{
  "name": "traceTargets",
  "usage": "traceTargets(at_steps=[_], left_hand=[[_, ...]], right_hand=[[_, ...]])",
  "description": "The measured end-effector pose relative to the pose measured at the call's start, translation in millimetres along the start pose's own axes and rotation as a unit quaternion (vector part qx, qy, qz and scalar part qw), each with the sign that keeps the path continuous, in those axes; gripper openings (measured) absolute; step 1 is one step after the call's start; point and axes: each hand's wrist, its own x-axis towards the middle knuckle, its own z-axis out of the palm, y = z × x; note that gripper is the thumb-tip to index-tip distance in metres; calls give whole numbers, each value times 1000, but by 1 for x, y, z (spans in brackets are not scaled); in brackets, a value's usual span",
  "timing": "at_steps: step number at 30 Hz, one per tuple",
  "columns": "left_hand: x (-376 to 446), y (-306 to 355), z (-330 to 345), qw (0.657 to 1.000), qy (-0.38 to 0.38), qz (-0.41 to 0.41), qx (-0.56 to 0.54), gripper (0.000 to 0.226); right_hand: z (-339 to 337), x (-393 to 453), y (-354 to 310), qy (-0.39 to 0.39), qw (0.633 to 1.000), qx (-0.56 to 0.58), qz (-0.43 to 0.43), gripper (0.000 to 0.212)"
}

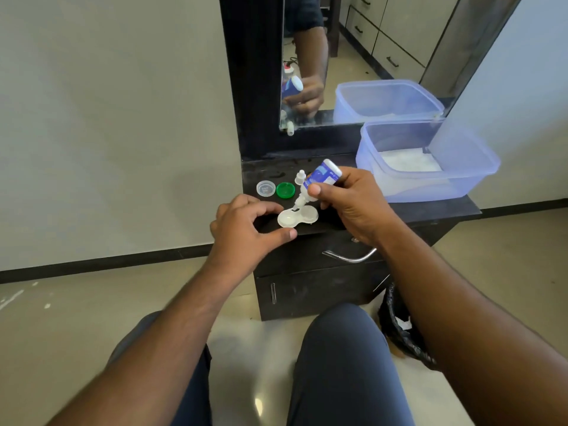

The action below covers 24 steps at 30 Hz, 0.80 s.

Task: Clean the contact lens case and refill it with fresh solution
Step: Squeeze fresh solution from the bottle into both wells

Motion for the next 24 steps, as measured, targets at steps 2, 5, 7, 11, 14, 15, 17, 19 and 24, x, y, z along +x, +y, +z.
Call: traceTargets(at_steps=[2, 5, 7, 11, 14, 15, 17, 19, 24], left_hand=[[2, -1, 1, 1000, -3, -2, -9, 41], [3, -3, 4, 999, -3, -1, -34, 50], [3, -6, 5, 999, -1, -3, -46, 57], [5, -6, 6, 998, -9, -8, -54, 54], [7, -4, 5, 998, -16, -20, -60, 43], [8, -5, 5, 998, -18, -23, -61, 41], [9, -6, 4, 997, -22, -27, -63, 40], [8, -7, 4, 997, -23, -27, -69, 40], [7, -10, 8, 997, -17, -22, -78, 43]], right_hand=[[0, 4, 1, -7, 999, -32, -2, 9], [0, 8, 2, -9, 998, -60, 7, 14], [0, 9, 3, -17, 998, -58, 8, 12], [-2, 10, 1, -25, 999, -40, 12, 10], [0, 14, -1, -43, 998, -46, 15, 10], [2, 15, -2, -49, 998, -45, 15, 10], [3, 16, -1, -46, 998, -30, 14, 12], [1, 16, 2, -35, 999, -10, 13, 14], [-1, 15, 4, -39, 999, 4, 10, 13]])
